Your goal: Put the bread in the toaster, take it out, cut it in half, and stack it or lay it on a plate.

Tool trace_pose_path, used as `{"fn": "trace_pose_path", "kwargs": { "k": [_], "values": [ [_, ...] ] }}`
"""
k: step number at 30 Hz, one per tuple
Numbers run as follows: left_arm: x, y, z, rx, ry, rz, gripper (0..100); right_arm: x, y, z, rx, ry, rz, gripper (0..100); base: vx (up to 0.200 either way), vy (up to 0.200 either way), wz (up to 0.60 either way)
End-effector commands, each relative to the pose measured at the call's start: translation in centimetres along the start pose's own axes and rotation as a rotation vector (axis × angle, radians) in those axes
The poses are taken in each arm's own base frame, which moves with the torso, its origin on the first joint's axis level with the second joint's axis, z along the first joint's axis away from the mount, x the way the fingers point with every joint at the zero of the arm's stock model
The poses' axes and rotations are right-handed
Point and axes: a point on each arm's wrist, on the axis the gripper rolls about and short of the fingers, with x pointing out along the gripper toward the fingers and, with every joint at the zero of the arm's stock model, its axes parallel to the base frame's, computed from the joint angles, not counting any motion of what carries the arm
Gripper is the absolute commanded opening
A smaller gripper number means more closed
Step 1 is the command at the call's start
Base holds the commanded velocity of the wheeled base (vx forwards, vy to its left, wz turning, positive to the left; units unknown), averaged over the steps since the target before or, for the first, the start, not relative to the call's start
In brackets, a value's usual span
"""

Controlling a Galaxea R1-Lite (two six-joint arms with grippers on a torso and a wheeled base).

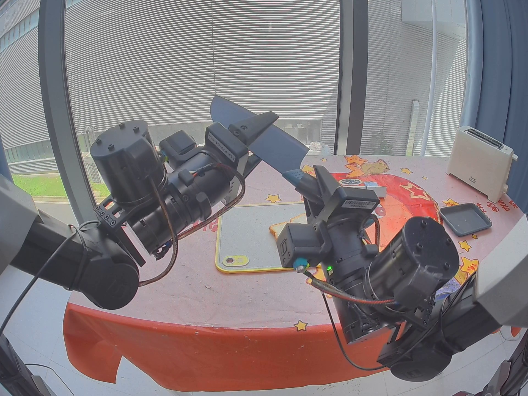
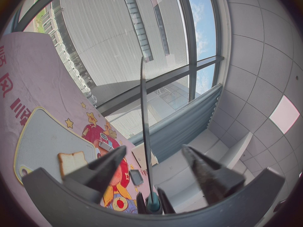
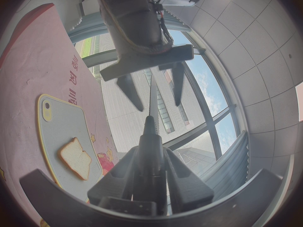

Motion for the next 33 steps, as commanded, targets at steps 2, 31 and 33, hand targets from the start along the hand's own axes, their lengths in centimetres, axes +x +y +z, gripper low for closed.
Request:
{"fn": "trace_pose_path", "kwargs": {
  "k": [2, 31, 33],
  "values": [
    [-0.7, -0.7, -0.4, -0.003, 0.035, -0.02, 100, 0.3, -0.6, -0.7, 0.012, 0.02, -0.018, 0, 0.0, 0.0, 0.0],
    [-3.0, -1.1, -0.8, 0.147, 0.064, -0.121, 100, 0.8, -12.0, -5.4, 0.22, 0.236, 0.156, 0, 0.0, 0.0, 0.0],
    [-3.0, -1.1, -0.8, 0.147, 0.064, -0.121, 100, 1.0, -12.8, -5.1, 0.247, 0.241, 0.184, 0, 0.0, 0.0, 0.0]
  ]
}}
